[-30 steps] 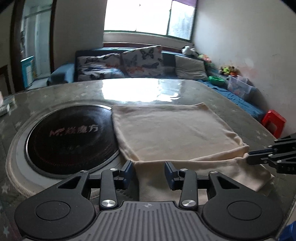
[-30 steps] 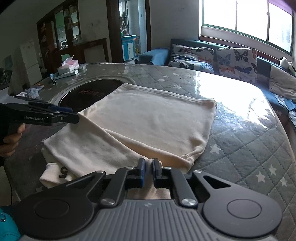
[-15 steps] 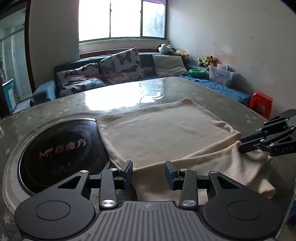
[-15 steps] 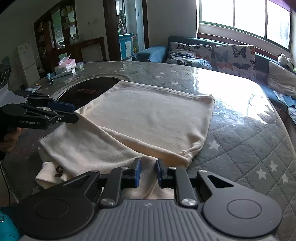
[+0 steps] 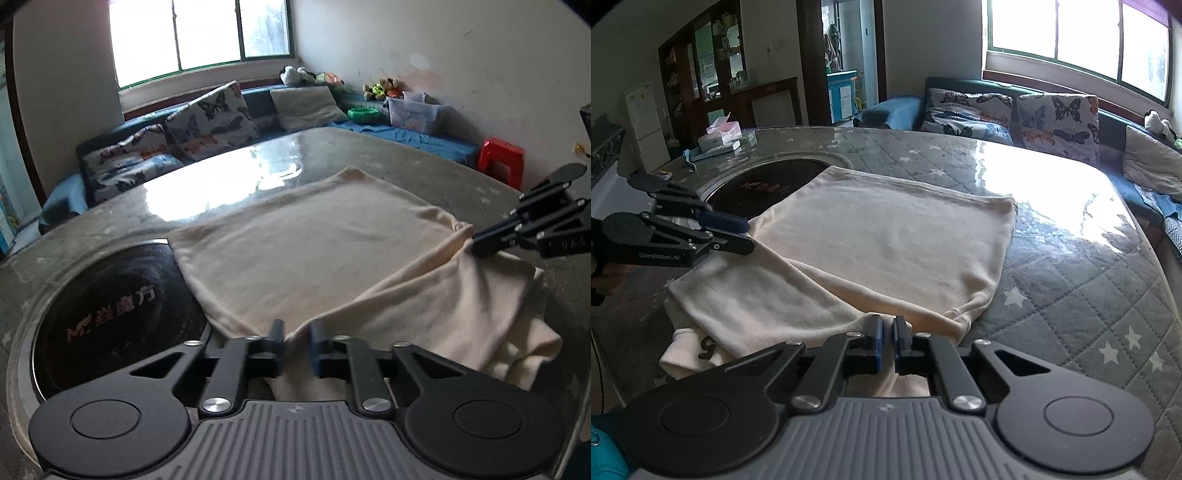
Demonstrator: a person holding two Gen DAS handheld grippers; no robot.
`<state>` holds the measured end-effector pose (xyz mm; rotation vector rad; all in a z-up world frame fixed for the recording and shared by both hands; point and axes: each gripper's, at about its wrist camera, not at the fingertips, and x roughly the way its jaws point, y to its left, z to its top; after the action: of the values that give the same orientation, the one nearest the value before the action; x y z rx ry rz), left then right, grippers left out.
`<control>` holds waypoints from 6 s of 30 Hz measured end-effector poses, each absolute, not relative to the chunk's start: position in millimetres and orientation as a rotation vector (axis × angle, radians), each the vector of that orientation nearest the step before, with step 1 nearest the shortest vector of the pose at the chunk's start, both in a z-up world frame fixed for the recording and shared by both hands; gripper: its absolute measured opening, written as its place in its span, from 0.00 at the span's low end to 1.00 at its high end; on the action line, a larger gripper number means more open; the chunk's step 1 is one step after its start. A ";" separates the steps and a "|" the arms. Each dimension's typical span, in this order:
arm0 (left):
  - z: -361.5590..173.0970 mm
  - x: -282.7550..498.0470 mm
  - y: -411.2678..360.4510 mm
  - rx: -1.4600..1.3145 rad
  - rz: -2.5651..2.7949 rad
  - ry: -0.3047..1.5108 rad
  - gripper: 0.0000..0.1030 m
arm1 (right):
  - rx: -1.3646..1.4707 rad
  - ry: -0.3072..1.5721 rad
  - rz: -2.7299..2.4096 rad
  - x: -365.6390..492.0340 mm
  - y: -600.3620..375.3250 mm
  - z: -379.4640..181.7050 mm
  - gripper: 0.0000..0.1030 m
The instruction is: Fold clothes
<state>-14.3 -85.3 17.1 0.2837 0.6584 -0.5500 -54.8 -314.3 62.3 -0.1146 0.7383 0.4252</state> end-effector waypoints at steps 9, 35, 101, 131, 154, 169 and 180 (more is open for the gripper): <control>21.3 -16.9 -73.0 0.236 -0.463 0.632 0.03 | -0.107 0.658 0.399 -58.7 -313.8 72.9 0.04; 19.0 -65.4 -92.8 0.286 -0.596 0.638 0.20 | -0.246 0.751 0.526 -80.5 -288.5 63.0 0.13; 30.7 -37.8 -100.3 0.269 -0.728 0.604 0.13 | -0.518 0.640 0.654 -107.5 -270.9 54.5 0.46; 22.9 -106.3 -62.1 0.437 -0.722 0.558 0.09 | -0.287 0.671 0.662 -101.6 -286.7 87.6 0.09; 59.7 -43.1 -53.8 0.330 -0.651 0.530 0.09 | -0.244 0.721 0.693 -66.3 -283.1 140.4 0.09; 5.5 41.0 -65.6 0.231 -0.457 0.677 0.36 | 0.012 0.791 0.416 29.4 -307.7 58.8 0.26; 30.2 27.6 -64.7 0.146 -0.401 0.629 0.42 | -0.018 0.647 0.269 -7.9 -304.4 75.2 0.30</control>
<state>27.6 -64.7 30.2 0.1463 0.6286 -0.4015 -7.9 -304.4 75.2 -0.0175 0.6472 0.2688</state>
